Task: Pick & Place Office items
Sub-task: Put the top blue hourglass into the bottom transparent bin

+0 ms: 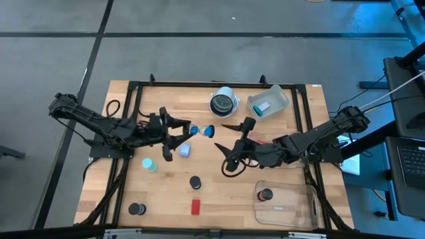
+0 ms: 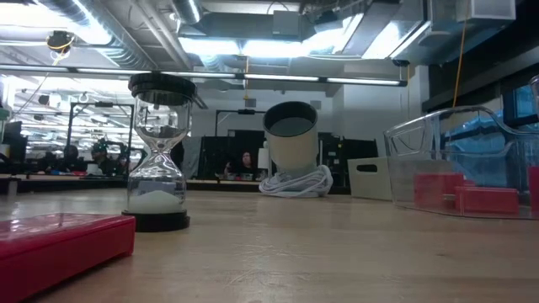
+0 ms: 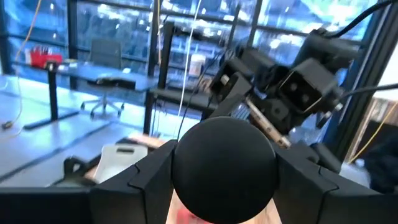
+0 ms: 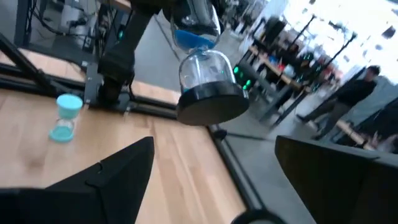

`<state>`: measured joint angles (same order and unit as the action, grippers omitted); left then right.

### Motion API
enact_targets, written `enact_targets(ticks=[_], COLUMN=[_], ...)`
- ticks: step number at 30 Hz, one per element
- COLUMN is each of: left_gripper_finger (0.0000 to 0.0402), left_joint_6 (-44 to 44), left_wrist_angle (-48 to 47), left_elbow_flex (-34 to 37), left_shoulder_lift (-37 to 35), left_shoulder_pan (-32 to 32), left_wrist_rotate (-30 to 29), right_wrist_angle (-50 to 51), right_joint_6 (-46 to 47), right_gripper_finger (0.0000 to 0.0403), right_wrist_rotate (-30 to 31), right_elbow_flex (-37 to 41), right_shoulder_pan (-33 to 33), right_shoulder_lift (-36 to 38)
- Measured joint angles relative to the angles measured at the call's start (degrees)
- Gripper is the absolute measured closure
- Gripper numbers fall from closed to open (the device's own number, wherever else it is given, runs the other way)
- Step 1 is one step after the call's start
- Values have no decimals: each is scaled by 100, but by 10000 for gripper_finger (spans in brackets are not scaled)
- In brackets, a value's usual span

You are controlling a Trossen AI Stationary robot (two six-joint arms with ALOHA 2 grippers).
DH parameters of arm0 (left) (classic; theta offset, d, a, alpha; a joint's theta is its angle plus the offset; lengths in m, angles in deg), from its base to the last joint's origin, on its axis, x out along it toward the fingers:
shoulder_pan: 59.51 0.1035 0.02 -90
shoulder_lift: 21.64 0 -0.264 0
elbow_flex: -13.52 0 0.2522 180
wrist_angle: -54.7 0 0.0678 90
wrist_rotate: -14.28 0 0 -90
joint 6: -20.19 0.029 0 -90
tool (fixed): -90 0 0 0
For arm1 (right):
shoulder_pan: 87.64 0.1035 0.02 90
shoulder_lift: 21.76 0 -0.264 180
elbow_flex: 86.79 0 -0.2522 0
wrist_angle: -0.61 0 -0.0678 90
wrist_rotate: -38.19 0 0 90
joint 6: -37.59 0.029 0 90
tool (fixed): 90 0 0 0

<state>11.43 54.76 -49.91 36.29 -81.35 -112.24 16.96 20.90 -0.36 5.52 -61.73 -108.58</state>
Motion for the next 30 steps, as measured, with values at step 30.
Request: enact_targets(ticks=[30], left_gripper_finger=[187], left_joint_6=[853], left_wrist_angle=[1623], left_elbow_flex=[0], left_shoulder_lift=[122], left_shoulder_pan=[-99], left_wrist_rotate=[826], right_wrist_angle=[-2493], right_joint_6=[-1672], right_gripper_finger=[66], right_wrist_rotate=[-2751], right_elbow_flex=[2], right_shoulder_pan=[-676], right_shoulder_lift=[0])
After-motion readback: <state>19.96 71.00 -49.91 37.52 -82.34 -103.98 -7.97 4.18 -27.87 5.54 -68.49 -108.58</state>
